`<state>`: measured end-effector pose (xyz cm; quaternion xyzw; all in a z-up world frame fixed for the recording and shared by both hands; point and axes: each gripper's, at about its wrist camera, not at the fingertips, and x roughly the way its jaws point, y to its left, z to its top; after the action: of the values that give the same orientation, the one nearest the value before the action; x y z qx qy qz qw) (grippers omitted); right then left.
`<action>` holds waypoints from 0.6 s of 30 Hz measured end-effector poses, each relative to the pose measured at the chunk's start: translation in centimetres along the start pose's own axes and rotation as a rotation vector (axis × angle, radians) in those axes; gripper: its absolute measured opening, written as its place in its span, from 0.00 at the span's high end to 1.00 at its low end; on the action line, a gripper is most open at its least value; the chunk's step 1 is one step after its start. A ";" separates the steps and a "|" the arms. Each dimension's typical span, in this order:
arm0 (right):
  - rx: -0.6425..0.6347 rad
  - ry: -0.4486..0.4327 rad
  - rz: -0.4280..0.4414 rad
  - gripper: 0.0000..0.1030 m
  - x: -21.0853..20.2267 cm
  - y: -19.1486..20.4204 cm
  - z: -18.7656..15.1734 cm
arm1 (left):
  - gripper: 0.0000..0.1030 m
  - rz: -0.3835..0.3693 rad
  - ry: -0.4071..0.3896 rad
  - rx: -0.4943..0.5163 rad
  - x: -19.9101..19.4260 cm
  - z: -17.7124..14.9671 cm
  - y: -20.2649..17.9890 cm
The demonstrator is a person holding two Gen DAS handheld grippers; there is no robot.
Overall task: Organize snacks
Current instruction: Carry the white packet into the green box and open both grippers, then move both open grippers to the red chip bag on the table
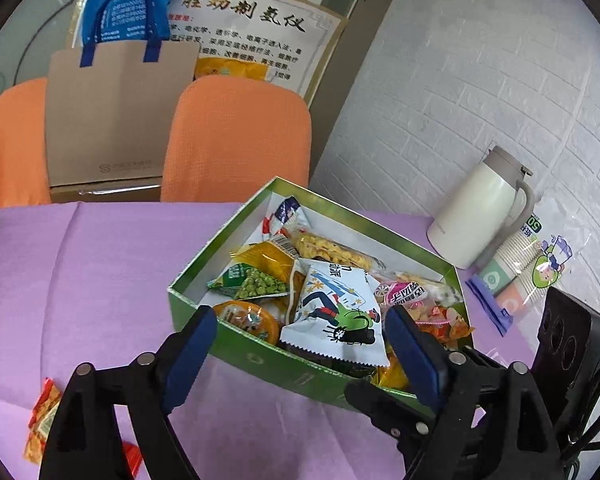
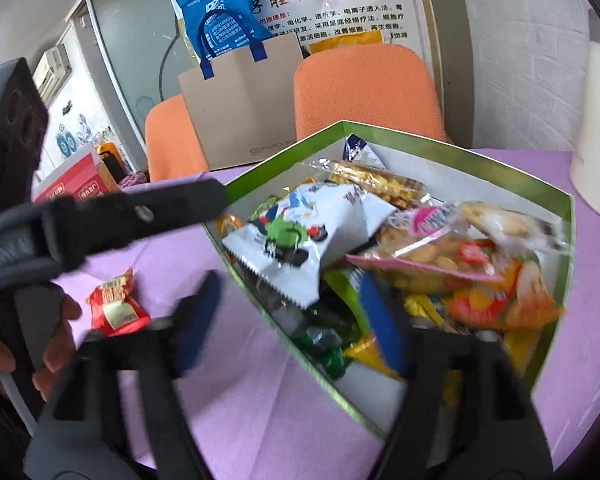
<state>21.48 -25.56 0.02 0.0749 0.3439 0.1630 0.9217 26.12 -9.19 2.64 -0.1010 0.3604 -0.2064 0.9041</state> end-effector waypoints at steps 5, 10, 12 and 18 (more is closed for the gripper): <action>0.005 -0.023 0.037 0.13 -2.5 0.8 -2.4 | 0.10 0.081 -0.006 -0.008 -2.8 -2.2 0.1; -0.036 -0.064 0.015 0.08 -5.3 2.3 -3.8 | 0.10 0.120 0.005 -0.063 -5.2 -4.7 1.0; -0.044 -0.069 0.032 0.08 -6.0 2.8 -4.2 | 0.10 0.125 0.008 -0.077 -5.9 -5.7 1.5; -0.057 -0.046 0.068 0.07 -6.4 4.5 -5.3 | 0.10 0.185 0.010 -0.098 -7.5 -8.0 2.9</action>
<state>12.35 -23.50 1.07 0.0640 0.3150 0.2024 0.9251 16.53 -3.57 0.45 -0.1104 0.3823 -0.1045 0.9114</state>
